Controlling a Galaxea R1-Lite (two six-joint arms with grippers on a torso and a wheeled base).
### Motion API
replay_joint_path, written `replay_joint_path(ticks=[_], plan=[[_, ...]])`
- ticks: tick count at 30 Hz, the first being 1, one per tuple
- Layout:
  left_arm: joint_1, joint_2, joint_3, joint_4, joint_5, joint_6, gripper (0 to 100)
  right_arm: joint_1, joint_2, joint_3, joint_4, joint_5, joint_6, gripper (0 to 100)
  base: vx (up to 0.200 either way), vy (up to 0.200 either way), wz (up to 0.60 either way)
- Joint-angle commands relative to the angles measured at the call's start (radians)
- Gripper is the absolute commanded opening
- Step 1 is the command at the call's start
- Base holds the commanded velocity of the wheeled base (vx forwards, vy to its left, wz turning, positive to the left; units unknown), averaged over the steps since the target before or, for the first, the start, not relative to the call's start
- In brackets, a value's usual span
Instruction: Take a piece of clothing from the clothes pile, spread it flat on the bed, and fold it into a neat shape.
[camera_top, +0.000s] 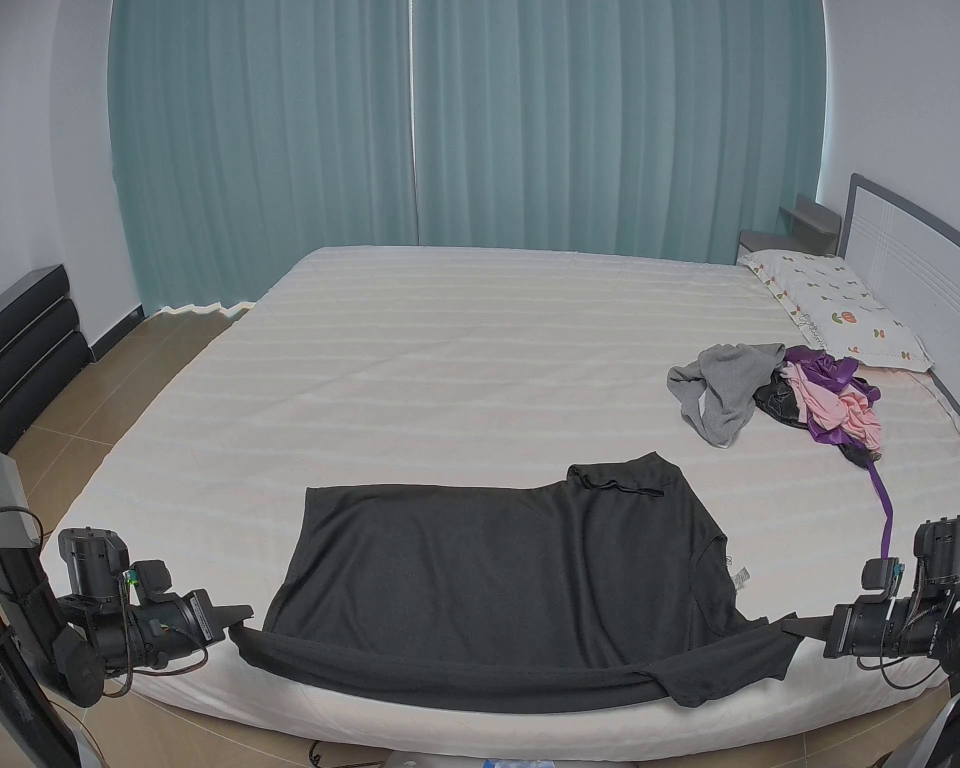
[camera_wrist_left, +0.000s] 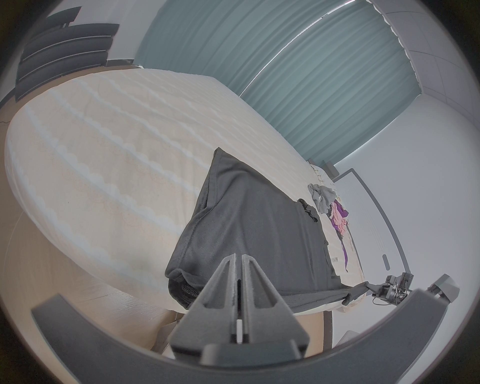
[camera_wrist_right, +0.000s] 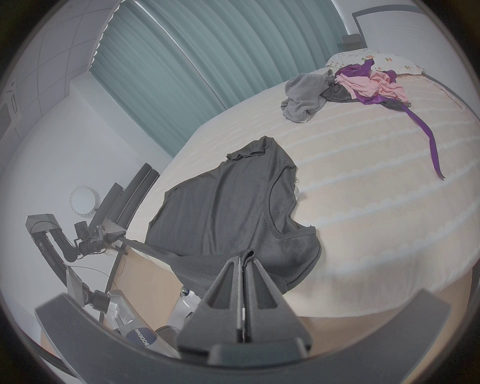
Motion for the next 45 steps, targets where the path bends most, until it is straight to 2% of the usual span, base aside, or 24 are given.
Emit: replay_joint_path(ticks=[1, 15, 20, 24, 35, 41, 45], plan=[[0.002, 0.026, -0.004, -0.004, 0.002, -0.002, 0, 0.004, 0.027, 0.004, -0.002, 0.000, 0.000, 0, 0.000, 0.000, 0.00], [0.002, 0.165, -0.111, -0.036, 0.005, -0.016, 0, 0.068, 0.217, -0.169, 0.001, -0.075, 0.006, 0, 0.000, 0.000, 0.00], [0.002, 0.202, -0.136, -0.038, 0.014, -0.016, 0, 0.076, 0.283, -0.214, 0.000, -0.075, 0.008, 0, 0.000, 0.000, 0.00], [0.001, 0.253, -0.171, -0.038, 0.056, -0.016, 0, 0.084, 0.334, -0.252, -0.002, -0.075, 0.010, 0, 0.000, 0.000, 0.00], [-0.033, 0.310, -0.223, -0.038, 0.063, -0.016, 0, 0.084, 0.422, -0.323, -0.002, -0.096, 0.010, 0, 0.000, 0.000, 0.00], [-0.042, 0.373, -0.275, -0.038, 0.134, -0.016, 0, 0.085, 0.471, -0.361, -0.003, -0.098, 0.011, 0, 0.000, 0.000, 0.00], [-0.042, 0.394, -0.283, -0.040, 0.140, -0.016, 0, 0.085, 0.495, -0.383, -0.005, -0.098, 0.014, 0, 0.000, 0.000, 0.00]])
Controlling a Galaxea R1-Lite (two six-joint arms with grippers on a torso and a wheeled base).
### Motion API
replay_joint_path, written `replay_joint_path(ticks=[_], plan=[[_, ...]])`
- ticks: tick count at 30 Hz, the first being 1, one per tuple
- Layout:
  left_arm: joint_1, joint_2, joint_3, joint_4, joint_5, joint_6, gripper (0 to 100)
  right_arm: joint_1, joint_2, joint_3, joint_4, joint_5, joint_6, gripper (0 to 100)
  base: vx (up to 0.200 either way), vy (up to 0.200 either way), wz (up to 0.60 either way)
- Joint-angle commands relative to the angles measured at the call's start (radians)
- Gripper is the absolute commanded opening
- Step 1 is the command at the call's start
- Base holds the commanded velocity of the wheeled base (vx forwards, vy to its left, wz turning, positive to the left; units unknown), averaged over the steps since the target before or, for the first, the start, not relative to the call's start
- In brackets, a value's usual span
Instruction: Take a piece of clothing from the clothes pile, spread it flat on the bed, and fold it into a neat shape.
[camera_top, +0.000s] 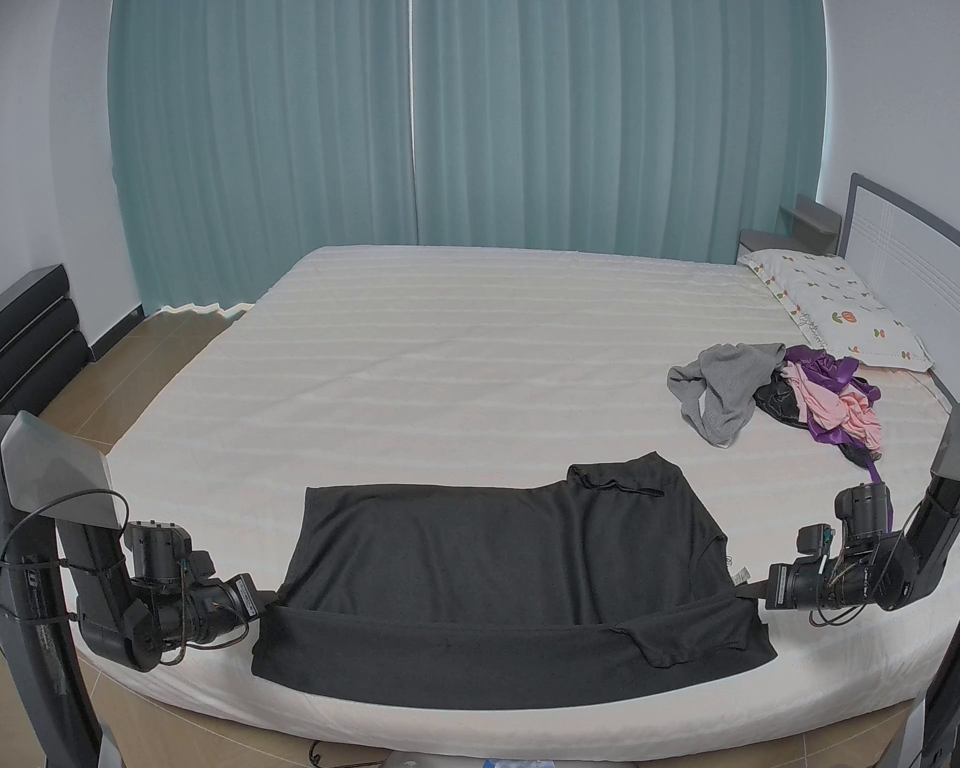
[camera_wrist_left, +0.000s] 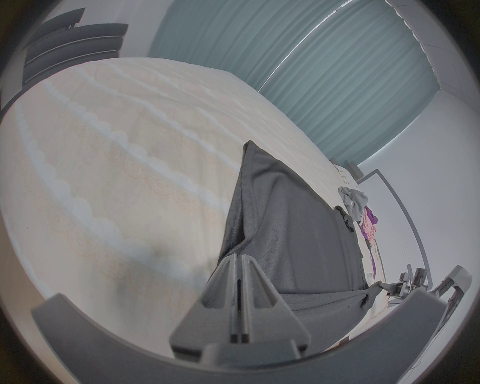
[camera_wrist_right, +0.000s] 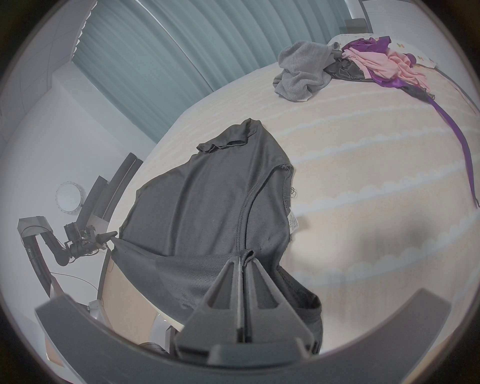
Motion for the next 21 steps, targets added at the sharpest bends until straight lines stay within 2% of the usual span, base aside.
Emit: replay_joint_path(ticks=[1, 21], plan=[[-0.002, 0.038, -0.013, -0.001, 0.002, 0.000, 0, 0.000, 0.040, -0.020, -0.001, 0.001, 0.001, 0, 0.000, 0.000, 0.00], [-0.020, 0.052, -0.027, -0.001, 0.025, 0.001, 0, 0.014, 0.137, -0.081, -0.006, -0.001, 0.001, 0, 0.000, 0.000, 0.00]])
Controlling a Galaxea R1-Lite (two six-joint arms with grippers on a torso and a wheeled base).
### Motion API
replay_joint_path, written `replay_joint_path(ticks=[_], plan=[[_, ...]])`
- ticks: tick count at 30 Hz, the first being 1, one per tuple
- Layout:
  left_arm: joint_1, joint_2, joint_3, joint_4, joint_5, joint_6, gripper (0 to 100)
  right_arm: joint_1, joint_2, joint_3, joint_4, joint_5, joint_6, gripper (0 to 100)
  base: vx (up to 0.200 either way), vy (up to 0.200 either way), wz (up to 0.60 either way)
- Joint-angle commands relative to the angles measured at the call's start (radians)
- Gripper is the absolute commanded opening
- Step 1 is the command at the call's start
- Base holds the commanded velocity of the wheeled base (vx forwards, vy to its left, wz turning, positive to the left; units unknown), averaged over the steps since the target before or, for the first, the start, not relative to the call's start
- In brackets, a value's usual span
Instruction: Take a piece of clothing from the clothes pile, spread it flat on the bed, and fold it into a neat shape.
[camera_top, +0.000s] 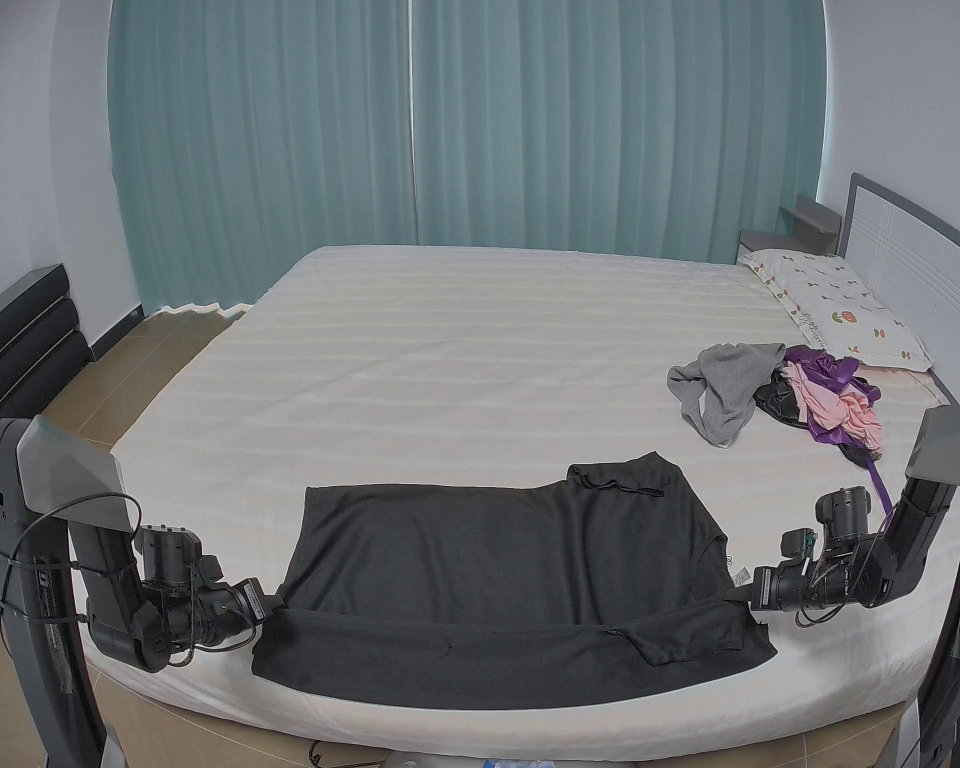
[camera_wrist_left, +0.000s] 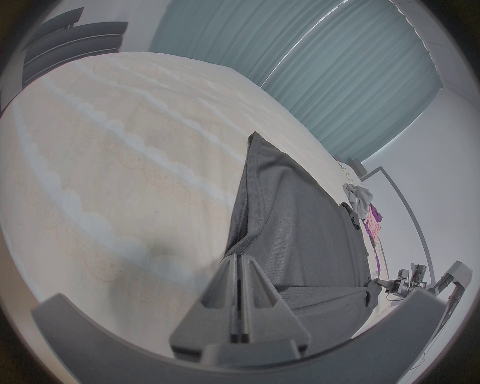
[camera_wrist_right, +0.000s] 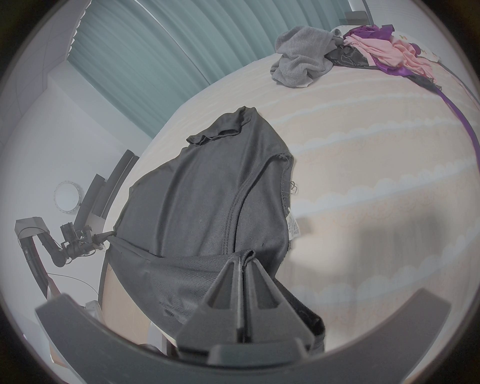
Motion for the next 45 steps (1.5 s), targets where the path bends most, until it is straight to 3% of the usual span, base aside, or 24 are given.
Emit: replay_joint_path(ticks=[1, 3, 4, 5, 13, 17, 22, 30, 34, 36, 45], plan=[[-0.007, 0.006, 0.000, 0.000, 0.009, 0.000, 0, 0.001, 0.017, -0.002, 0.000, 0.001, 0.000, 0, 0.000, 0.000, 0.00], [-0.010, 0.009, 0.000, 0.000, 0.011, 0.001, 0, 0.012, 0.017, -0.002, -0.002, 0.001, 0.002, 0, 0.000, 0.000, 0.00], [-0.010, 0.009, 0.000, 0.000, 0.011, 0.000, 100, 0.013, 0.017, -0.002, -0.002, 0.001, 0.000, 0, 0.000, 0.000, 0.00], [-0.010, 0.009, 0.000, 0.000, 0.011, 0.000, 100, 0.013, 0.017, -0.002, -0.002, 0.001, 0.000, 100, 0.000, 0.000, 0.00], [-0.010, 0.008, 0.003, 0.000, 0.009, -0.003, 100, 0.012, -0.012, 0.006, -0.003, 0.002, 0.022, 100, 0.000, 0.000, 0.00], [-0.003, 0.001, 0.009, 0.000, 0.003, -0.025, 100, 0.015, -0.115, 0.027, 0.000, 0.004, 0.132, 100, 0.000, 0.000, 0.00], [0.008, -0.054, 0.017, 0.000, -0.016, -0.163, 100, 0.056, -0.227, 0.142, -0.014, 0.013, 0.227, 100, 0.000, 0.000, 0.00], [0.044, -0.154, 0.121, -0.030, -0.086, -0.238, 100, 0.142, -0.259, 0.346, -0.241, -0.001, 0.362, 100, 0.000, 0.000, 0.00], [0.056, -0.193, 0.213, -0.063, -0.126, -0.310, 100, 0.196, -0.233, 0.461, -0.427, -0.056, 0.467, 100, 0.000, 0.000, 0.00], [0.056, -0.201, 0.247, -0.079, -0.127, -0.315, 100, 0.226, -0.224, 0.461, -0.411, -0.118, 0.510, 100, 0.000, 0.000, 0.00], [0.054, -0.204, 0.278, -0.099, -0.127, -0.316, 100, 0.312, -0.225, 0.461, -0.391, -0.177, 0.643, 100, -0.133, 0.000, 0.00]])
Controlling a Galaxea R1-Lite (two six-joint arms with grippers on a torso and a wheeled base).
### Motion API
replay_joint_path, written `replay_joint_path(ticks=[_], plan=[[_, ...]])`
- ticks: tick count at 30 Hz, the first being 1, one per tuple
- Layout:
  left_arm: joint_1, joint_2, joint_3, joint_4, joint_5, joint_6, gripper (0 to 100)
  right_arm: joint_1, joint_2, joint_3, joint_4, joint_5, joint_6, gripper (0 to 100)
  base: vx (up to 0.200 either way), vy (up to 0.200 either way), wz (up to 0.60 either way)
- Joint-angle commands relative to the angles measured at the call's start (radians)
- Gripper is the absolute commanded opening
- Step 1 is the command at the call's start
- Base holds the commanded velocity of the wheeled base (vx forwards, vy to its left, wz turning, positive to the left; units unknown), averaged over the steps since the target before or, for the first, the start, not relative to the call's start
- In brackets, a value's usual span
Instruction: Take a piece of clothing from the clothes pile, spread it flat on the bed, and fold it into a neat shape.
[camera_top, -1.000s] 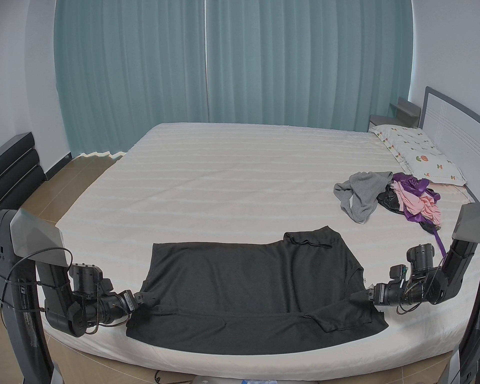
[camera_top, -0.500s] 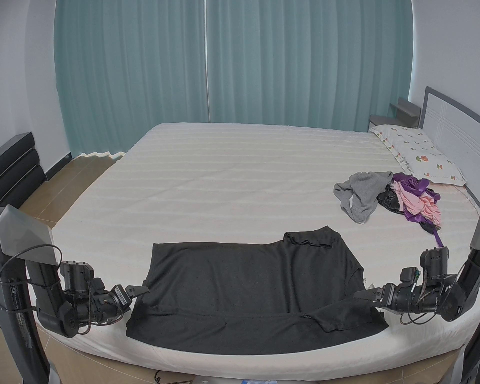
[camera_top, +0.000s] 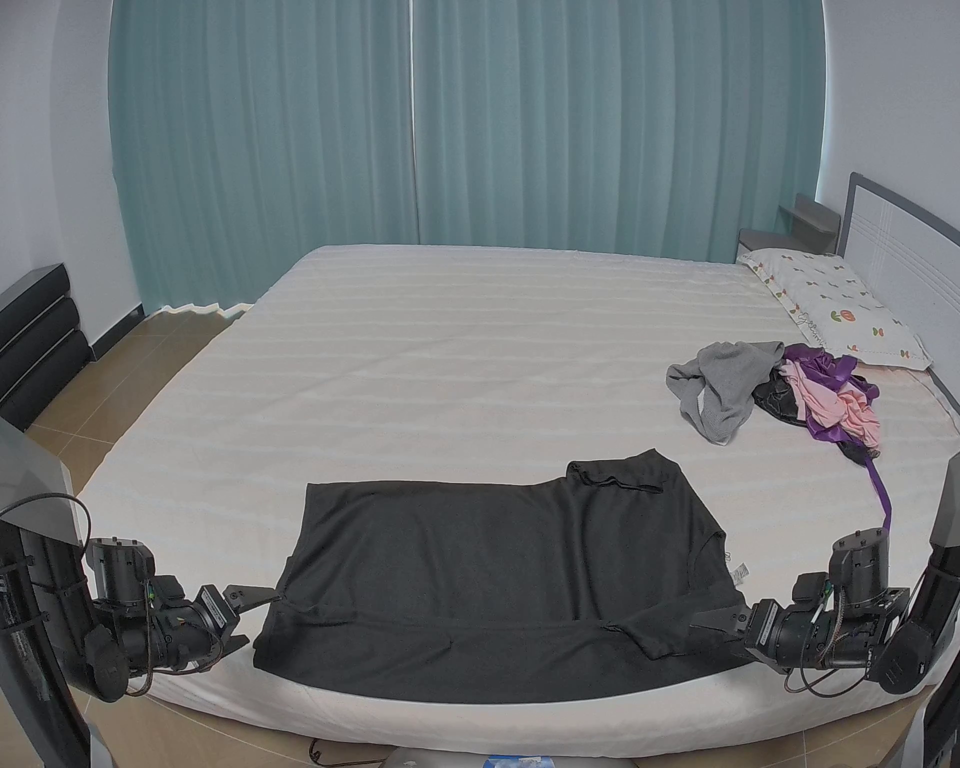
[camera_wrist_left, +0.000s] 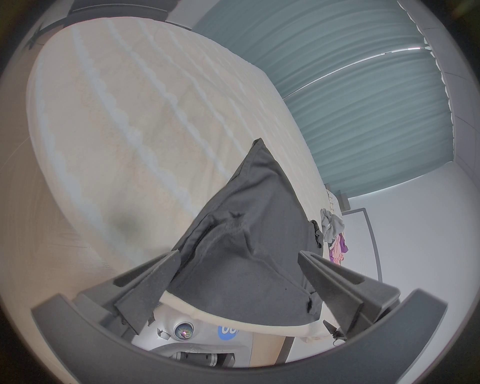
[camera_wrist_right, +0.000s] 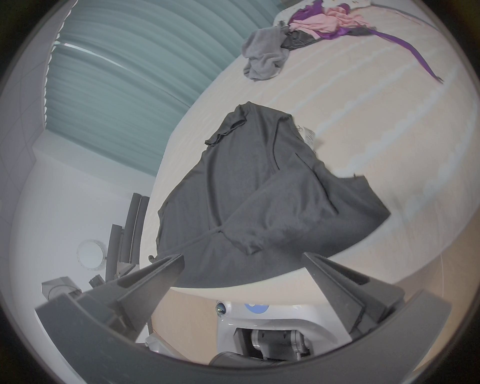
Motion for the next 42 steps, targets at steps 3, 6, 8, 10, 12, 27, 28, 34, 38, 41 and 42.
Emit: replay_joint_path(ticks=[3, 6, 8, 10, 12, 27, 28, 34, 38, 41, 42], plan=[[0.002, -0.014, 0.011, -0.002, -0.001, 0.000, 100, 0.042, 0.020, 0.020, -0.006, -0.020, 0.055, 100, 0.000, 0.000, 0.00], [0.002, -0.013, 0.011, -0.002, -0.001, 0.000, 100, 0.062, 0.017, 0.020, -0.011, -0.021, 0.068, 100, 0.000, 0.000, 0.00], [0.000, -0.011, 0.010, -0.002, -0.001, 0.001, 100, 0.059, 0.020, 0.020, -0.029, -0.021, 0.071, 100, 0.000, 0.000, 0.00], [-0.001, -0.011, 0.011, -0.002, -0.001, 0.000, 100, 0.053, 0.038, 0.020, -0.060, -0.021, 0.074, 100, 0.000, 0.000, 0.00], [-0.003, -0.011, 0.010, -0.002, -0.001, 0.000, 100, 0.048, 0.069, 0.020, -0.100, -0.023, 0.082, 100, 0.000, 0.000, 0.00], [-0.004, -0.010, 0.008, -0.003, 0.001, 0.009, 100, 0.085, 0.285, 0.020, -0.382, -0.129, 0.180, 100, -0.080, 0.000, 0.00], [-0.004, -0.010, 0.008, -0.003, 0.001, 0.009, 100, 0.085, 0.282, 0.020, -0.382, -0.129, 0.183, 100, 0.000, 0.000, 0.00], [-0.004, -0.010, 0.007, -0.003, 0.001, 0.009, 100, 0.076, 0.281, -0.009, -0.384, -0.133, 0.225, 100, 0.000, 0.000, 0.00], [-0.004, -0.010, 0.007, -0.003, 0.001, 0.009, 100, 0.076, 0.279, -0.035, -0.384, -0.135, 0.232, 100, 0.000, 0.000, 0.00], [-0.006, -0.010, 0.007, -0.003, 0.001, 0.009, 100, 0.076, 0.279, -0.061, -0.384, -0.138, 0.232, 100, 0.000, 0.000, 0.00], [-0.006, -0.010, 0.007, -0.003, 0.001, 0.009, 100, 0.076, 0.278, -0.070, -0.384, -0.138, 0.234, 100, 0.000, 0.000, 0.00]])
